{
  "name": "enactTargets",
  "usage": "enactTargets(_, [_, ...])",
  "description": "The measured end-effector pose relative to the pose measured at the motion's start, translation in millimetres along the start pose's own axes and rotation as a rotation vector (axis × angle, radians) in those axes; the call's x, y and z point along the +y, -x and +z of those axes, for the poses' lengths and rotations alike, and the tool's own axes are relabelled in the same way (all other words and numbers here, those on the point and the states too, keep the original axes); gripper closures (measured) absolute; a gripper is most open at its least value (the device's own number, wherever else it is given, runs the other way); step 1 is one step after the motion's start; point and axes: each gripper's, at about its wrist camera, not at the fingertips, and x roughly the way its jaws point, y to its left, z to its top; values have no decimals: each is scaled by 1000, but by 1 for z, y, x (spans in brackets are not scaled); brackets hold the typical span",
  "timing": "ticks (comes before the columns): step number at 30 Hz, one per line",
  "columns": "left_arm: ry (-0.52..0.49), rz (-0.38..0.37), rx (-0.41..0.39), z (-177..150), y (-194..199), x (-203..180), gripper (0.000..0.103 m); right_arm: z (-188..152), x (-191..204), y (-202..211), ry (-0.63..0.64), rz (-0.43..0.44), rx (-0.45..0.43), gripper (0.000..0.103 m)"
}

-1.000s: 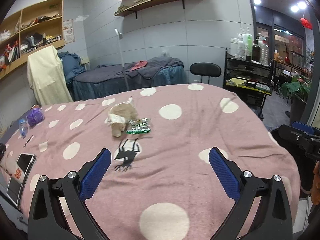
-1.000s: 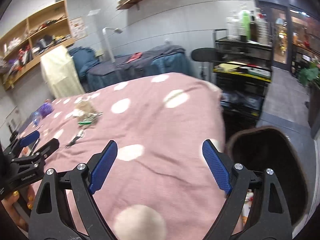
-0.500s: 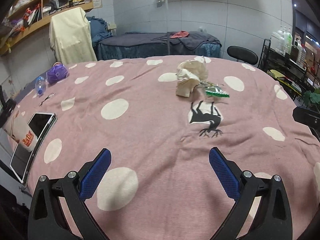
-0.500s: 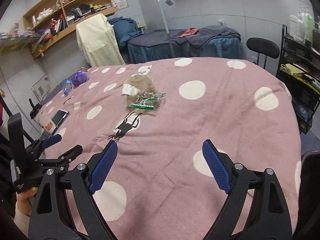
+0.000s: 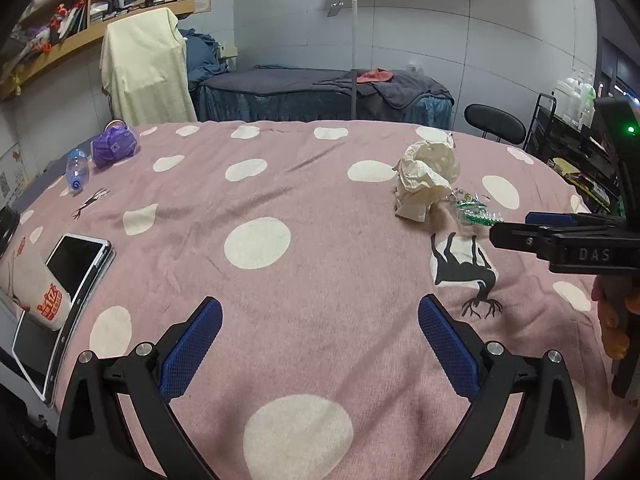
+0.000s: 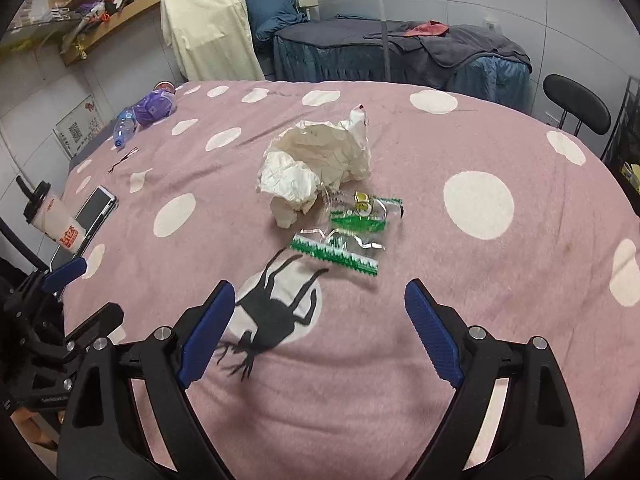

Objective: Collect trash
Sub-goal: 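Grasp the green-printed snack wrapper with the right tool while the left tool grasps the beige crumpled paper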

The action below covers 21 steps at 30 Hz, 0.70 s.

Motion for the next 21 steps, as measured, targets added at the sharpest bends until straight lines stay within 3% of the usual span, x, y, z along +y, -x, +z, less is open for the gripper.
enactTargets(5, [-6,-14,-22,14,-8,2,6,28,-15,-30,-80,-35,42,20])
enactTargets(6, [-12,-16,-23,16,-10,1,6,29,-17,-36,-84,-51,56,24])
enactTargets(8, [-28,-30,-23,21,-15,-2,6,29,-21,-47,-85,-48,91,47])
enactTargets(14, [-60,-73,-4,38,-40,-20,6,19,-30,-43,-110,-38,79,48])
enactTargets(21, [-120,-148,26,67,-74,-58,6,6,-46,-6,-144,-39,27,48])
